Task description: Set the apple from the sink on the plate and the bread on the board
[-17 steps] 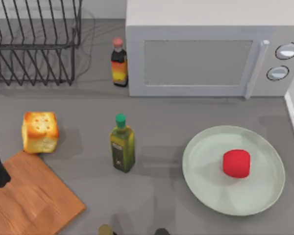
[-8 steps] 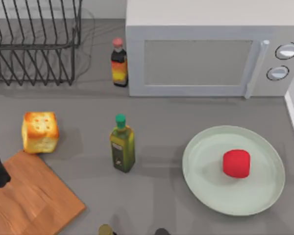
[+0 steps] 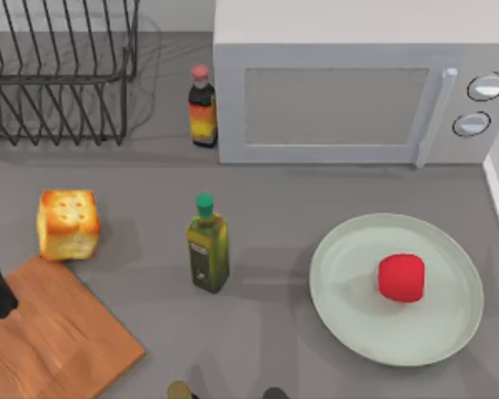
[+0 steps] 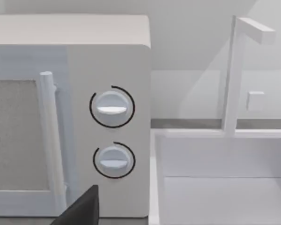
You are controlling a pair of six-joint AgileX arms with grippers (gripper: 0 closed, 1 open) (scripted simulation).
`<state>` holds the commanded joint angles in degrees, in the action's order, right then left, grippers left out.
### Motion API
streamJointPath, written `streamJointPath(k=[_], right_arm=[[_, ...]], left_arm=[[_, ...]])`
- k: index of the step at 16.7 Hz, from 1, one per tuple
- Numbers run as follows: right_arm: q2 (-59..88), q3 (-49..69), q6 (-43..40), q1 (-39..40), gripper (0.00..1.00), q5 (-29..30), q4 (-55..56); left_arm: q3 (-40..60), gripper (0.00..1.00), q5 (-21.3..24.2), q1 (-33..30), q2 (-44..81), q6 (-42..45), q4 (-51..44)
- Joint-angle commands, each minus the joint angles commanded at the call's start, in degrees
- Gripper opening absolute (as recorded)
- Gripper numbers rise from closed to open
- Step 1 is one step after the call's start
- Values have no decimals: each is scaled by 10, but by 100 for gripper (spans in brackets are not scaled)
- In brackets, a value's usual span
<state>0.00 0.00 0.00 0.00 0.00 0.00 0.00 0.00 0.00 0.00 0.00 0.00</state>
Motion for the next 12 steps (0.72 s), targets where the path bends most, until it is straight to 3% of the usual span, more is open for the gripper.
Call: streamJointPath(k=[6, 12], right_arm=[[0, 0, 0, 0, 100, 0, 0], [0, 0, 0, 0, 100, 0, 0]], left_arm=[[87, 100, -21, -28, 86, 56, -51], [354, 100, -72, -103, 382, 199, -207]])
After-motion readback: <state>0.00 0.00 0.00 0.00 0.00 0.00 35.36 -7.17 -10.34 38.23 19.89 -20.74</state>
